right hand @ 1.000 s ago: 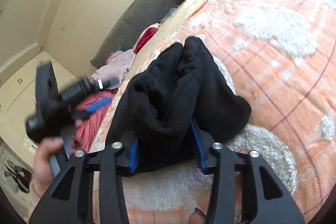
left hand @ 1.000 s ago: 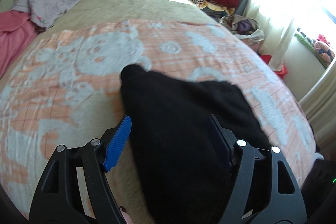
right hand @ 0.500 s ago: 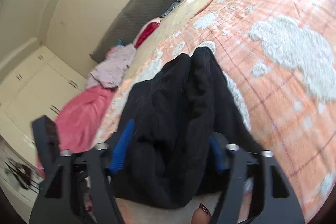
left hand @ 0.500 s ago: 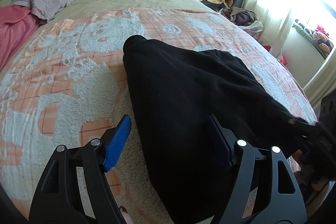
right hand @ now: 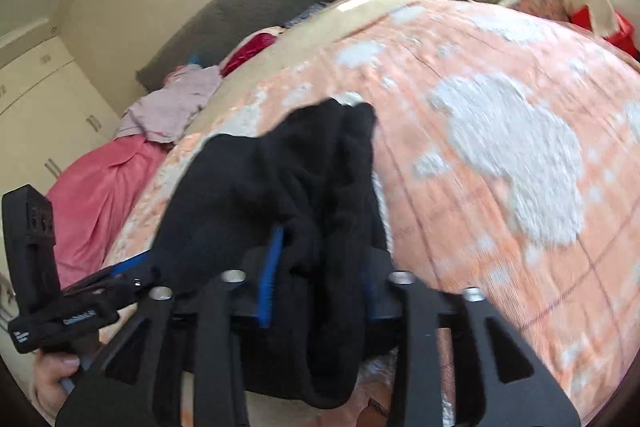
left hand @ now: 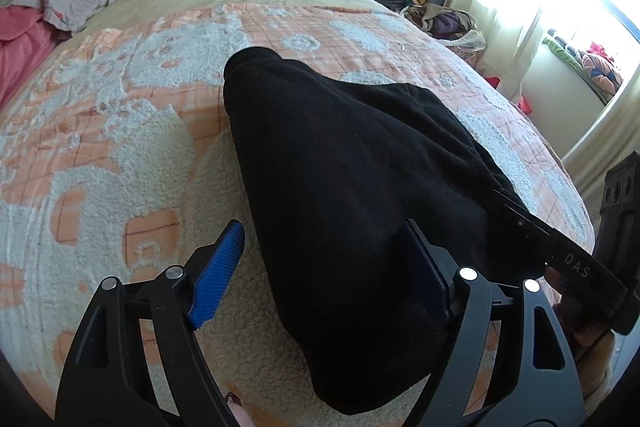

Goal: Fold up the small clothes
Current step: 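Open the right tool and release the folded sweatshirt, then withdraw both open tools from the folded sweatshirt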

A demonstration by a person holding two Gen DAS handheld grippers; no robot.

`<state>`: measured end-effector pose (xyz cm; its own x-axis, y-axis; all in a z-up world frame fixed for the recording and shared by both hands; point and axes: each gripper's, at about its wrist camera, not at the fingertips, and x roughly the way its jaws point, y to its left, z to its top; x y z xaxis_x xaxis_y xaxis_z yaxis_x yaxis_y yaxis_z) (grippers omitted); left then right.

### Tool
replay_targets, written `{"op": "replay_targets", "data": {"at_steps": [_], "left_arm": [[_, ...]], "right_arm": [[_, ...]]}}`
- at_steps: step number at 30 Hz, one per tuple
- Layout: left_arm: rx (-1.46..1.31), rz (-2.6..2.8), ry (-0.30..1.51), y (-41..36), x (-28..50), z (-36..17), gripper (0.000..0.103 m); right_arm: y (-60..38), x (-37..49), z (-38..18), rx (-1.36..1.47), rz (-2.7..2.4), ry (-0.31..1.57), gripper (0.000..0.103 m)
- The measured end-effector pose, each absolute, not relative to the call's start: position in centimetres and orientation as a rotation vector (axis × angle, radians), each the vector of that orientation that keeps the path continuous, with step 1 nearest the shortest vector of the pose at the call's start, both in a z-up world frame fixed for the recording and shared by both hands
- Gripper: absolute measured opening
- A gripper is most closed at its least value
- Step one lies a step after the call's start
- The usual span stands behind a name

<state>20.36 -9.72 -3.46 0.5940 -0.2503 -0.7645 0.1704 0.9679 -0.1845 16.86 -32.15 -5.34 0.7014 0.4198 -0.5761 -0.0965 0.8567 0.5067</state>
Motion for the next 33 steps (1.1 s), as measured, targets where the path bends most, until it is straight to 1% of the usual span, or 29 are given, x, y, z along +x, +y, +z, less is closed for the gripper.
{"op": "replay_targets", "data": {"at_steps": [2, 3, 4, 8, 11, 12, 13, 15, 18, 21, 22, 24, 25, 33], "left_arm": [[-0.101, -0.245, 0.900, -9.6, 20.2, -3.5, 0.072], [-0.102, -0.244, 0.899, -9.6, 20.1, -3.5, 0.072], [-0.103, -0.243, 0.897, -9.6, 20.0, -3.4, 0.072], [-0.100, -0.251, 0.887, -9.4, 19.6, -2.9, 0.073], [-0.097, -0.254, 0.874, -9.2, 19.0, -2.4, 0.073], [-0.097, -0.255, 0.871, -9.1, 18.9, -2.3, 0.074], [-0.097, -0.257, 0.865, -9.0, 18.6, -2.1, 0.075], [-0.094, -0.256, 0.858, -9.0, 18.3, -1.7, 0.077], [-0.093, -0.254, 0.844, -8.7, 17.7, -1.1, 0.079], [-0.096, -0.258, 0.825, -8.4, 17.0, -0.4, 0.082], [-0.095, -0.259, 0.816, -8.3, 16.7, -0.1, 0.086], [-0.093, -0.261, 0.798, -8.2, 16.1, 0.5, 0.089], [-0.090, -0.263, 0.790, -8.1, 15.8, 0.8, 0.093], [-0.039, -0.239, 0.709, -7.1, 12.6, 3.3, 0.093]], "right_arm": [[-32.3, 16.4, -5.2, 0.470, 0.275, 0.736, 0.045], [-32.1, 16.2, -5.0, 0.457, 0.259, 0.732, 0.050], [-32.0, 15.8, -4.7, 0.428, 0.227, 0.723, 0.059], [-31.7, 14.5, -3.7, 0.391, 0.183, 0.690, 0.062], [-31.6, 13.2, -2.6, 0.355, 0.154, 0.649, 0.067], [-31.9, 12.9, -2.3, 0.350, 0.149, 0.636, 0.073], [-32.0, 12.4, -1.8, 0.344, 0.144, 0.618, 0.081], [-32.3, 11.5, -1.0, 0.331, 0.140, 0.591, 0.085], [-32.3, 10.4, 0.4, 0.305, 0.138, 0.555, 0.095], [-32.3, 9.5, 1.5, 0.307, 0.148, 0.530, 0.097], [-32.4, 9.2, 1.9, 0.305, 0.152, 0.524, 0.097], [-32.1, 8.5, 2.4, 0.291, 0.157, 0.508, 0.097], [-32.0, 8.1, 2.8, 0.279, 0.159, 0.498, 0.099], [-30.5, 5.0, 4.5, 0.216, 0.181, 0.449, 0.098]]}}
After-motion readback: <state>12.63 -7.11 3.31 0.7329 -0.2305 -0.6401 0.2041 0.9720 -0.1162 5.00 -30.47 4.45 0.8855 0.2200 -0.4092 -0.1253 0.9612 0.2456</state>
